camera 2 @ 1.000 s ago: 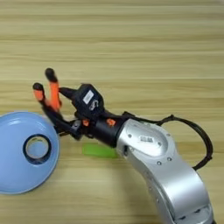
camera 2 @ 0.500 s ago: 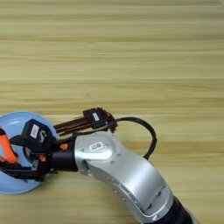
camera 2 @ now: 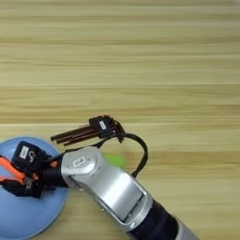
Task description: Move the objects on the table
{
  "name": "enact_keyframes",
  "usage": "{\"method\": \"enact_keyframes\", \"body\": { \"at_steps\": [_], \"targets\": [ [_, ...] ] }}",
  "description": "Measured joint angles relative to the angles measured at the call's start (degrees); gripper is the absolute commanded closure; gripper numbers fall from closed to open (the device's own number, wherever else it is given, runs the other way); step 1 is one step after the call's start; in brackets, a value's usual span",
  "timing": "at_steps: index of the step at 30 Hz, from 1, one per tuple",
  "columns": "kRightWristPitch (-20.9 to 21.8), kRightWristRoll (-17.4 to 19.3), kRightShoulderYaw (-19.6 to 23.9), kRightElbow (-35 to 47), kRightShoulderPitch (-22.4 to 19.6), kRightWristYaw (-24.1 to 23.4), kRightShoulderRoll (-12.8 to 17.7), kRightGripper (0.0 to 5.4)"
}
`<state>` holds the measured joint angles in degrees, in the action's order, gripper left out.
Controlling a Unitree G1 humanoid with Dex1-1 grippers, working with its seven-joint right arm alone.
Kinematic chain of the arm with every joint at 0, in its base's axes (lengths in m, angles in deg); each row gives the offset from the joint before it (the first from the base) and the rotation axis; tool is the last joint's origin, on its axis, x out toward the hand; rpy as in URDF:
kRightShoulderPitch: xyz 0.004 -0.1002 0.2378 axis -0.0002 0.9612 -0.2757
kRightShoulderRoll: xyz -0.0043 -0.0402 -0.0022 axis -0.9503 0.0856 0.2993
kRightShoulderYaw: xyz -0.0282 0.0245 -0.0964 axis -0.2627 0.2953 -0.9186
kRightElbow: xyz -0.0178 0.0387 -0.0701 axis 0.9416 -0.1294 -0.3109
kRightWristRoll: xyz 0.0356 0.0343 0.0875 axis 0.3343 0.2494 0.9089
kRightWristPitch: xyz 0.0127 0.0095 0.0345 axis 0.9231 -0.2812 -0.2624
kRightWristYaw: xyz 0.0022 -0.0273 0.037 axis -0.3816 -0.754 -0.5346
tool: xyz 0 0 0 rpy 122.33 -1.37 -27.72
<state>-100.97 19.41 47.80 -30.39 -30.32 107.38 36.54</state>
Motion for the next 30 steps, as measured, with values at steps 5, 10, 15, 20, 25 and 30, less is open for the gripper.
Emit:
{"method": "enact_keyframes", "body": {
  "at_steps": [5, 10, 15, 20, 25, 30],
  "targets": [
    [0.6, -0.9, -0.8, -0.6, 0.0, 0.8, -0.2, 2.91],
    [0.7, -1.4, -1.1, -0.7, 0.0, 1.2, -0.2, 2.21],
    [0.7, -1.6, -1.0, -0.7, 0.0, 1.2, -0.5, 1.61],
    [0.5, -1.0, 1.5, 0.7, 0.0, 0.8, -1.8, 1.09],
    [-0.5, 0.6, 4.4, 2.8, -0.1, 0.7, -2.9, 0.58],
    [-0.8, 2.6, 9.9, 4.3, -0.3, -0.3, -4.3, 0.02]
  ]
}}
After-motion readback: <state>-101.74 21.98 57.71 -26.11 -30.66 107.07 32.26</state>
